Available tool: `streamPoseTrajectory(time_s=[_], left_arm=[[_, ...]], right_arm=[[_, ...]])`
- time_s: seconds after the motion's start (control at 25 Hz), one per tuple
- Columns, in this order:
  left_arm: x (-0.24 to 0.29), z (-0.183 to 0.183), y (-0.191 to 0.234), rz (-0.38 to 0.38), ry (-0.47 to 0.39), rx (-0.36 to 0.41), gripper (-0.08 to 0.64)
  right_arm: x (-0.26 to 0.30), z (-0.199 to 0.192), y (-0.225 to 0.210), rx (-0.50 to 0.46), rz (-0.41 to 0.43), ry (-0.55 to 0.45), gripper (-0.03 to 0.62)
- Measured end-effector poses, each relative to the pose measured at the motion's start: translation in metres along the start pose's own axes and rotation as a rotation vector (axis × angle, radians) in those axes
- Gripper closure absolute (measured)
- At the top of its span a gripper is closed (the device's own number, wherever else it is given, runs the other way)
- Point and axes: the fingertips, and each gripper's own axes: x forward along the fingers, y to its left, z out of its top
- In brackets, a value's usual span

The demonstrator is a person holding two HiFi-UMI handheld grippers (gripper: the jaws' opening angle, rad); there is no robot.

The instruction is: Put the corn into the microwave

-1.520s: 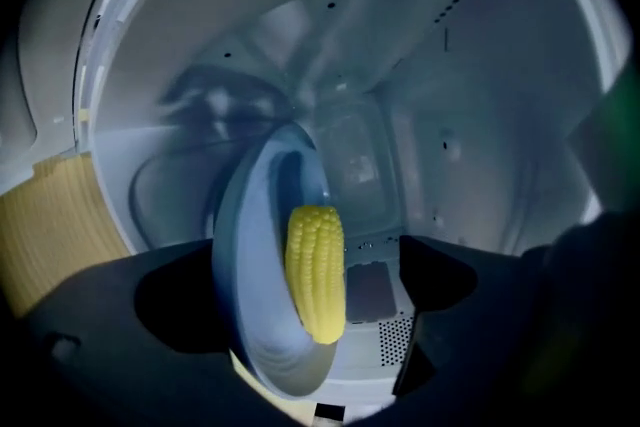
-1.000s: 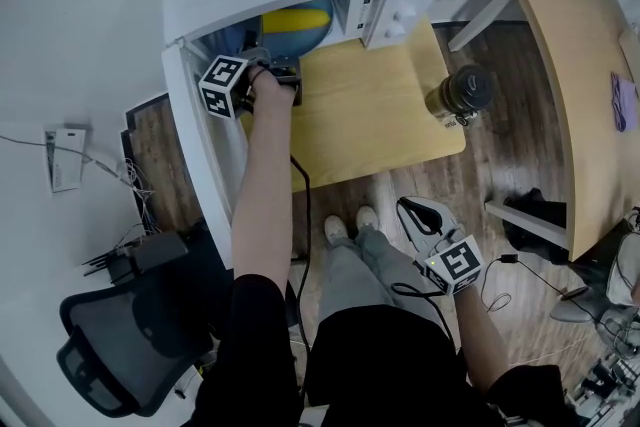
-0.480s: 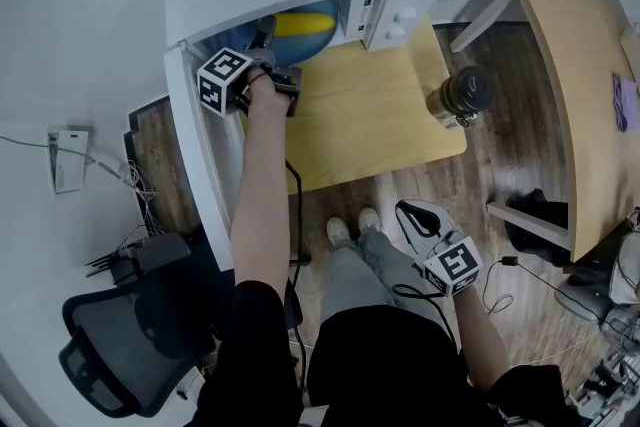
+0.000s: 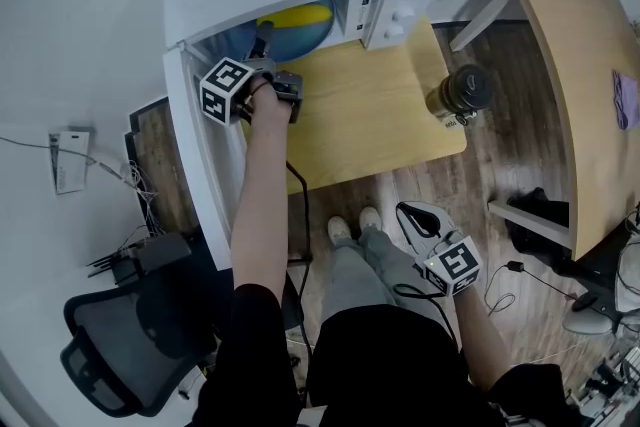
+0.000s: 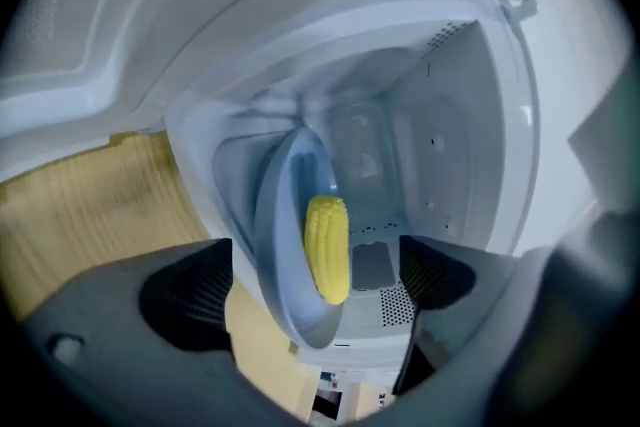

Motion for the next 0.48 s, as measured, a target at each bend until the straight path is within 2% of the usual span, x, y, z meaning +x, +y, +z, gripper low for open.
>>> streamPoseTrajectory(time_s=[0.16,0.32,0.44,0.48], left_arm=[[-0.016,-0.012,-0.011,-0.057,0.019,-0.017,0.037],[-0.039,-0.034,-0.015,-0.065,0.047,0.027,0.151],[-0.054,-0.055,-0.021,-0.108,0.087,0.04,0.264],[-0.059,-0.064,-0.025,-0.125,0.107,0.057,0.327]], right_arm=[[0.0,0.003,0.003,-0.003,0.003,-0.01,0.58],[0.0,0.009,0.002,-0.004,0.002,-0.025,0.583],[0.001,0.015,0.003,-0.007,0.005,-0.04,0.586],[0.001,0.017,0.004,-0.01,0.006,-0.045,0.586]])
